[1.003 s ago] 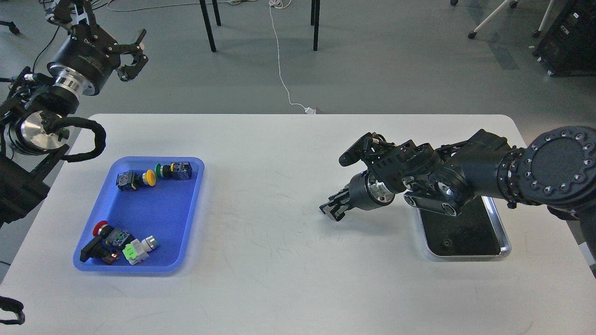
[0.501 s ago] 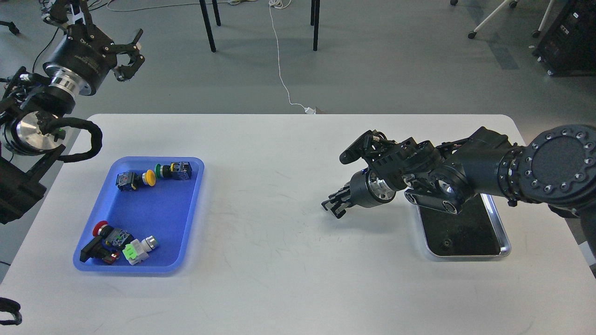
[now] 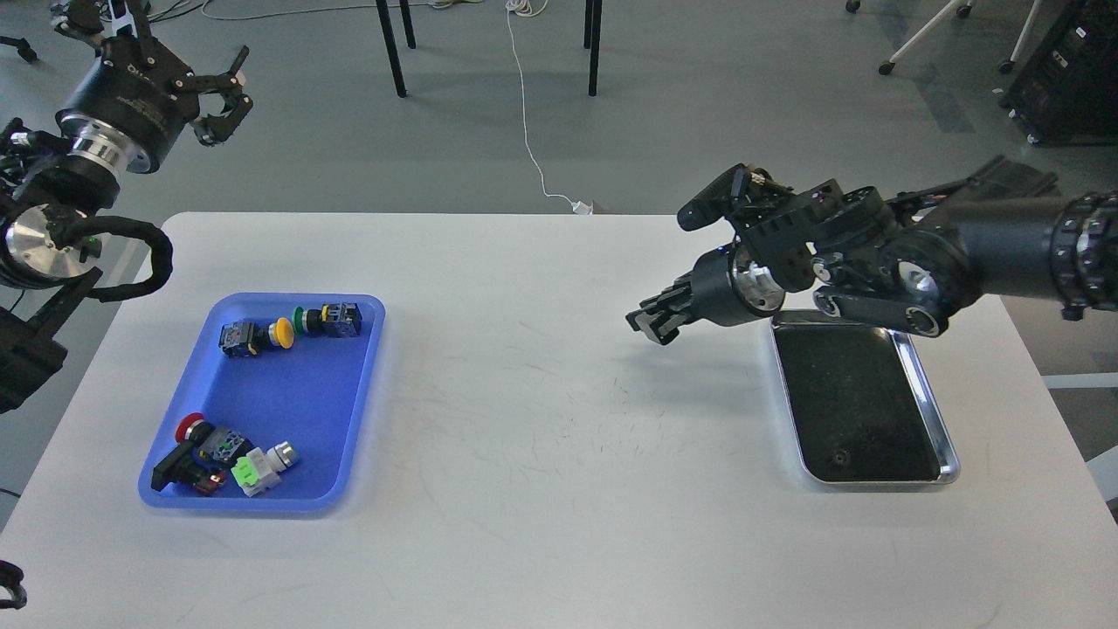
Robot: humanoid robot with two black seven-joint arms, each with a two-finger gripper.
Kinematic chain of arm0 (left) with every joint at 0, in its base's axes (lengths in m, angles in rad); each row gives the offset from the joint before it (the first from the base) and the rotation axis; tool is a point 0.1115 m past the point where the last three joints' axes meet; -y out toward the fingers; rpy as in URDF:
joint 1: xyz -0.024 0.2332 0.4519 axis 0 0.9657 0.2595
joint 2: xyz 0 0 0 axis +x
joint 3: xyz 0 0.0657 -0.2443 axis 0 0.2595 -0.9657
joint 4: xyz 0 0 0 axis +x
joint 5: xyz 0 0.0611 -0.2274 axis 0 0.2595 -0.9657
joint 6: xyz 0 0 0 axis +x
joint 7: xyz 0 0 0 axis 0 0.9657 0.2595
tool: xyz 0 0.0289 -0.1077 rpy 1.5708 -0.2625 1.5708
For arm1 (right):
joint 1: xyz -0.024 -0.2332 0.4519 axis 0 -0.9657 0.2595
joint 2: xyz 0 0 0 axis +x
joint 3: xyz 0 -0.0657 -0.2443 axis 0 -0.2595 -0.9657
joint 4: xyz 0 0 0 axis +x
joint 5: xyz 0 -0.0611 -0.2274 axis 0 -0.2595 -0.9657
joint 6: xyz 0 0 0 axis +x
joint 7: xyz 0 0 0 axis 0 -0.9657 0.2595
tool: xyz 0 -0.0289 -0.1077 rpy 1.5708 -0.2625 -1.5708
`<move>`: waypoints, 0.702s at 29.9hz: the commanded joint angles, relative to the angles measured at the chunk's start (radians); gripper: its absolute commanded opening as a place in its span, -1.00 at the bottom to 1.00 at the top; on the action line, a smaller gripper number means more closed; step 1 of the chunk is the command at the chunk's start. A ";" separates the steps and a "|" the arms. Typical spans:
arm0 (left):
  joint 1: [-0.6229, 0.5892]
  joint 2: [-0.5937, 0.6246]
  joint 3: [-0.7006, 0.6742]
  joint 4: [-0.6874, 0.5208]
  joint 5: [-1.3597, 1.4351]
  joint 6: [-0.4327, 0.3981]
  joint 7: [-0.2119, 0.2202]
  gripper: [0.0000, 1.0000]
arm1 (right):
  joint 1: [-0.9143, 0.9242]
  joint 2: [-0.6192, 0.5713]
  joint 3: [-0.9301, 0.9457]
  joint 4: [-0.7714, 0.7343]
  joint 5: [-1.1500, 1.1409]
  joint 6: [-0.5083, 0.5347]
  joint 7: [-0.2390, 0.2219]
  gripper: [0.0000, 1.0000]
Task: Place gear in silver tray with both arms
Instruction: 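Carry the gear with the right gripper and lower it into the silver tray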
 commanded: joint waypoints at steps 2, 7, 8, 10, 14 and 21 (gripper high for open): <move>-0.002 0.000 -0.001 0.000 0.000 0.003 0.000 0.95 | -0.026 -0.166 -0.003 0.032 -0.078 0.000 0.000 -0.79; -0.002 -0.003 0.000 -0.002 0.000 0.004 0.002 0.95 | -0.114 -0.250 -0.001 0.020 -0.102 -0.004 0.000 -0.79; -0.002 -0.003 0.000 -0.002 0.000 0.004 0.002 0.95 | -0.133 -0.258 -0.001 0.015 -0.107 -0.004 0.000 -0.79; -0.002 -0.003 0.000 -0.002 0.000 0.004 0.002 0.95 | -0.173 -0.268 -0.001 -0.008 -0.116 -0.012 0.000 -0.79; -0.002 -0.001 0.000 -0.002 0.000 0.003 0.002 0.95 | -0.231 -0.276 -0.001 -0.054 -0.150 -0.032 0.000 -0.78; -0.002 -0.006 0.002 -0.002 0.002 0.006 0.002 0.95 | -0.263 -0.267 0.011 -0.096 -0.156 -0.052 -0.003 -0.56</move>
